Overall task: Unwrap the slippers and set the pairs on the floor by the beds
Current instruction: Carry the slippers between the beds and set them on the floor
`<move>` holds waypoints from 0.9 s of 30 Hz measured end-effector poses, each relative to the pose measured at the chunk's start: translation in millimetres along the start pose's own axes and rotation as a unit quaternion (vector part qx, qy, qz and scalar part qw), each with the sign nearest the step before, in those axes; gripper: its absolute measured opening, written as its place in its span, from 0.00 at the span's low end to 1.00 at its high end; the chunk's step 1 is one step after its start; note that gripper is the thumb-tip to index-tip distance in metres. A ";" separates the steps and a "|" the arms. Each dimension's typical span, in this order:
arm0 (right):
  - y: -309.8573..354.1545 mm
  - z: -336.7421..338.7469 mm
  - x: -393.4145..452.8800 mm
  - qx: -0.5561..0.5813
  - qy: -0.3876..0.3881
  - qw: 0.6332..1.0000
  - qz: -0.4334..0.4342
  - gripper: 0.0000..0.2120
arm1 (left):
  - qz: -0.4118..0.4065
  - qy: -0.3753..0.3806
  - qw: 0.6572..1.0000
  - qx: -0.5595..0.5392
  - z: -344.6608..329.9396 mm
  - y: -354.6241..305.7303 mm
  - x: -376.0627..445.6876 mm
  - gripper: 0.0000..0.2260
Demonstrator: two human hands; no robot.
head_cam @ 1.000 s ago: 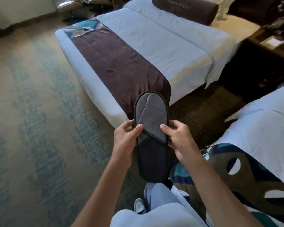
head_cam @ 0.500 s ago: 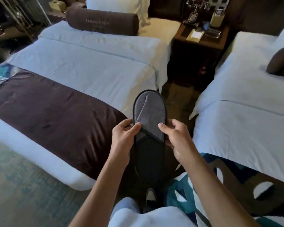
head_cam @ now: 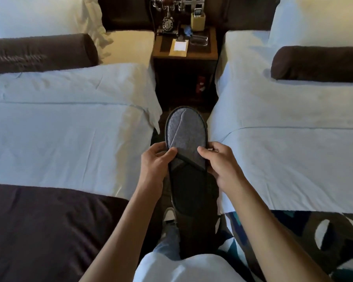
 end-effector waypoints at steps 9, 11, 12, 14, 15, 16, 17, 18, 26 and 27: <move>64.8 -5.3 91.2 0.057 -0.047 0.997 0.001 0.17 | -0.004 0.069 0.997 0.019 -42.0 -62.6 110.3 0.13; 73.0 -0.2 109.7 0.057 -0.053 0.997 0.003 0.18 | -0.003 0.078 0.997 0.020 -55.9 -68.3 128.5 0.13; 75.5 3.3 119.7 0.059 -0.053 0.997 0.002 0.17 | -0.001 0.079 0.997 0.024 -63.2 -69.7 137.5 0.13; 81.6 10.2 139.4 0.064 -0.047 0.997 0.000 0.14 | 0.004 0.075 0.997 0.027 -77.9 -71.4 153.4 0.14; 85.0 13.4 148.9 0.063 -0.042 0.997 0.000 0.13 | 0.008 0.071 0.997 0.026 -84.5 -71.2 161.4 0.14; 87.7 16.5 159.3 0.059 -0.040 0.997 -0.001 0.13 | 0.013 0.067 0.997 0.020 -91.1 -70.5 169.9 0.15; 90.1 19.3 169.6 0.054 -0.037 0.998 0.000 0.13 | 0.016 0.061 0.998 0.014 -97.3 -69.3 178.2 0.14; 92.6 21.3 180.6 0.048 -0.031 0.998 0.004 0.13 | 0.016 0.054 0.998 0.006 -103.1 -67.5 187.0 0.14; 82.9 21.6 263.7 0.013 -0.019 1.000 -0.008 0.11 | 0.036 0.049 0.998 0.008 -128.6 -33.6 260.3 0.18; 76.1 19.6 275.3 0.009 -0.019 1.000 -0.008 0.11 | 0.041 0.049 0.998 0.008 -129.5 -24.9 271.7 0.18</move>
Point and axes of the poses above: each hand's wrist, its own x-axis towards the middle knuckle, its own z-axis out of the back of the hand, y = z × x, the point moved 2 cm from there along x, towards the middle knuckle, and after that the axes turned 2 degrees about -y, right-handed, at the moved point
